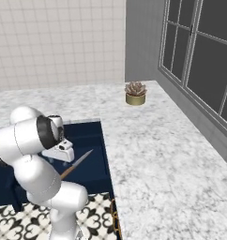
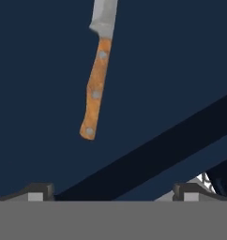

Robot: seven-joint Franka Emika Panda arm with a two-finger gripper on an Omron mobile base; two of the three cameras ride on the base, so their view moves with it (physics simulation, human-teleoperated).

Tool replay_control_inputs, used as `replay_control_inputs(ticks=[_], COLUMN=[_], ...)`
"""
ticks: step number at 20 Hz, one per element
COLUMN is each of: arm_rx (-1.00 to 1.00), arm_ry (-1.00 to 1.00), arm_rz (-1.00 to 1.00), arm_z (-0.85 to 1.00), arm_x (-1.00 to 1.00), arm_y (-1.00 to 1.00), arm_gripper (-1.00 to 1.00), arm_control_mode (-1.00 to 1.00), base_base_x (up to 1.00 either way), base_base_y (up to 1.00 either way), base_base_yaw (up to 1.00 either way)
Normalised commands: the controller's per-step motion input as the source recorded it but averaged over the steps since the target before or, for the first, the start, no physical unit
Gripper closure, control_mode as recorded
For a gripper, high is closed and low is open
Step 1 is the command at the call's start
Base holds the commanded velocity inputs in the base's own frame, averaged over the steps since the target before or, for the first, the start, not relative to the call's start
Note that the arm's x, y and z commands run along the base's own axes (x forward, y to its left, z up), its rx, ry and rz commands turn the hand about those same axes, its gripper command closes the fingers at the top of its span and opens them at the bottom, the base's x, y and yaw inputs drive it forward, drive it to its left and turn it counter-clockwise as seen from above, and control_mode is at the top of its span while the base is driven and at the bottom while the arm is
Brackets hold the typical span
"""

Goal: Pick up the knife from the drawer and place it on the cutting board. Then place the meat from the plate to the cutting board.

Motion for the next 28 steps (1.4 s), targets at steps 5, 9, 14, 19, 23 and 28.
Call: replay_control_inputs(ticks=[5,9,14,19,23,28], arm_rx=[0.00,0.00,-0.01,-0.01,0.00,0.00], arm_ry=[-0.01,-0.11,-0.08,0.00,0.00,-0.02], arm_rz=[0.00,0.00,0.00,0.00,0.00,0.00], arm_z=[-0.19,-0.34,-0.37,-0.22,-0.14,-0.22], arm_x=[0.05,0.14,0.09,0.20,0.29,0.18], arm_y=[-0.12,0.00,0.00,0.00,0.00,0.08], arm_gripper=[-1.00,-1.00,-1.00,-1.00,-1.00,-1.00], arm_control_mode=[-1.00,-1.00,-1.00,-1.00,-1.00,-1.00], base_base_x=[0.00,0.00,0.00,0.00,0.00,0.00], base_base_y=[0.00,0.00,0.00,0.00,0.00,0.00], base_base_yaw=[0.00,0.00,0.00,0.00,0.00,0.00])
